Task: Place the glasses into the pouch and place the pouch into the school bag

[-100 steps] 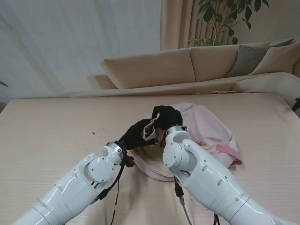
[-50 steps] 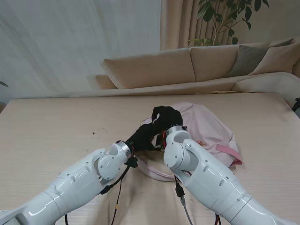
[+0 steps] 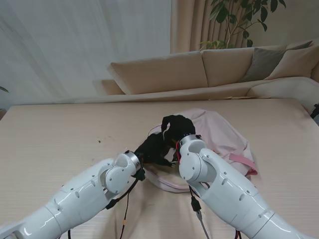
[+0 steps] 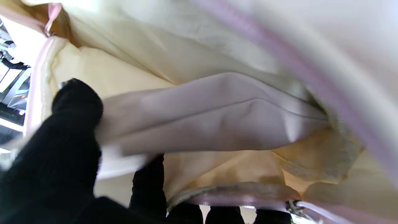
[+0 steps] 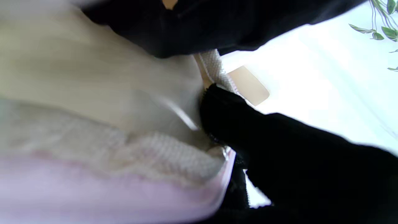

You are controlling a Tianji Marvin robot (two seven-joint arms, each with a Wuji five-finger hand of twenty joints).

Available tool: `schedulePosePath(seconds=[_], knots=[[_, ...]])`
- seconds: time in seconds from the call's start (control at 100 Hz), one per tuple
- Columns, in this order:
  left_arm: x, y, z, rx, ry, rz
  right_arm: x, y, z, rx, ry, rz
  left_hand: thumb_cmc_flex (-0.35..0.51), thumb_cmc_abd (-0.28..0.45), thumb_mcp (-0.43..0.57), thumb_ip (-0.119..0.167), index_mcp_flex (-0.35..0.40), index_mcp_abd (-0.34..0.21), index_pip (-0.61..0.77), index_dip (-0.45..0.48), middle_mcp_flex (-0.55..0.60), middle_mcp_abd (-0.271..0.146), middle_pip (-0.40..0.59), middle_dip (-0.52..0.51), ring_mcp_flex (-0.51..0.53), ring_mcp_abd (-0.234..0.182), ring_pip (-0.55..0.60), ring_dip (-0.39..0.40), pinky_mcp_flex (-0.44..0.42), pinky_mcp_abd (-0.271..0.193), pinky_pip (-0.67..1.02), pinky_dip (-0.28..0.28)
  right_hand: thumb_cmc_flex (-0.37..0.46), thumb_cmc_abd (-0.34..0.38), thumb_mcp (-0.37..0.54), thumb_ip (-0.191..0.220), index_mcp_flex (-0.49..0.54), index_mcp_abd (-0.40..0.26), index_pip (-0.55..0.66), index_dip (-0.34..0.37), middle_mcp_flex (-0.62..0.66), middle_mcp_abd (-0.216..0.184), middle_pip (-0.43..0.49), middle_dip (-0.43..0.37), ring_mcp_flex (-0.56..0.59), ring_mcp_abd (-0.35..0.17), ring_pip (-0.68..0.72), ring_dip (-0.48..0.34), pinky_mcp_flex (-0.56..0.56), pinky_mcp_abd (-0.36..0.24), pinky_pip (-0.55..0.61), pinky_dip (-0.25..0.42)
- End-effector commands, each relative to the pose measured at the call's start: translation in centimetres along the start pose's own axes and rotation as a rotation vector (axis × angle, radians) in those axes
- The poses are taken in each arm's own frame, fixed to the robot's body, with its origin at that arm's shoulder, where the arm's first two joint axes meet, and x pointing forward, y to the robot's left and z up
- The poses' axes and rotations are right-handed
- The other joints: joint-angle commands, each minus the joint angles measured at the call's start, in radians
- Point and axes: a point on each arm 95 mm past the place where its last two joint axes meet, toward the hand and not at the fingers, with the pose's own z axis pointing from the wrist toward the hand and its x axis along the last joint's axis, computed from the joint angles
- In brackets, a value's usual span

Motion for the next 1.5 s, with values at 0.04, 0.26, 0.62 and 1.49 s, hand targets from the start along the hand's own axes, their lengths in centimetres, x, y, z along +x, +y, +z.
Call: schedulePosePath(seconds=[0.04, 0.26, 0.62, 1.49], knots=[[-0.3, 0.9, -0.9, -0.04, -0.025, 0.001, 0.1, -0.1, -0.3, 0.025, 0.015, 0.001, -0.059, -0.039, -0.066, -0.031, -0.108, 0.006, -0.113, -0.101, -0.037, -0.004, -0.067, 0.021, -0.036, 0.0, -0.041, 0.0, -0.012, 0.028, -0.04, 0.029, -0.012, 0.042, 0.006, -0.023, 0.009, -0.041, 0.036, 0.043, -0.022, 0.057, 0.041, 0.016, -0.011, -0.032, 0.041, 0.021, -0.018, -0.005, 0.032, 0.022], [-0.6, 0.7, -2.2, -0.024, -0.048, -0.004, -0.1, 0.1, -0.4, 0.022, 0.016, -0.001, -0.063, -0.032, -0.093, -0.034, -0.133, -0.012, -0.121, -0.151, -0.032, -0.006, -0.051, 0.088, -0.022, 0.001, 0.002, 0.028, 0.007, 0.027, 0.001, 0.064, -0.013, 0.042, 0.006, -0.022, 0.01, -0.04, 0.036, 0.042, -0.022, 0.056, 0.042, 0.014, -0.01, -0.032, 0.041, 0.022, -0.017, -0.004, 0.032, 0.023], [-0.1, -0.9, -6.0, 0.155, -0.039, -0.016, 0.0, -0.3, -0.9, 0.025, 0.023, 0.003, 0.016, 0.044, 0.001, 0.016, 0.025, -0.226, 0.353, 0.337, 0.077, -0.05, 0.325, 0.261, 0.061, 0.007, 0.354, 0.163, -0.024, 0.007, 0.356, 0.035, -0.021, 0.028, 0.011, -0.021, 0.009, -0.036, 0.033, 0.029, -0.016, 0.055, 0.041, 0.008, -0.002, -0.034, 0.038, 0.021, -0.005, -0.005, 0.037, 0.025], [-6.6, -3.8, -10.0, 0.148, -0.429, -0.14, -0.8, -6.4, -6.5, 0.272, 0.152, -0.019, 0.059, 0.081, 0.109, 0.002, -0.051, -0.04, -0.047, -0.109, 0.041, -0.009, 0.205, 0.115, 0.041, 0.019, 0.269, 0.087, -0.033, 0.004, 0.515, -0.013, -0.311, 0.096, -0.169, 0.117, -0.198, 0.035, -0.25, -0.012, -0.455, -0.013, -0.086, -0.126, -0.437, -0.073, -0.279, -0.055, -0.26, -0.099, -0.064, -0.029]])
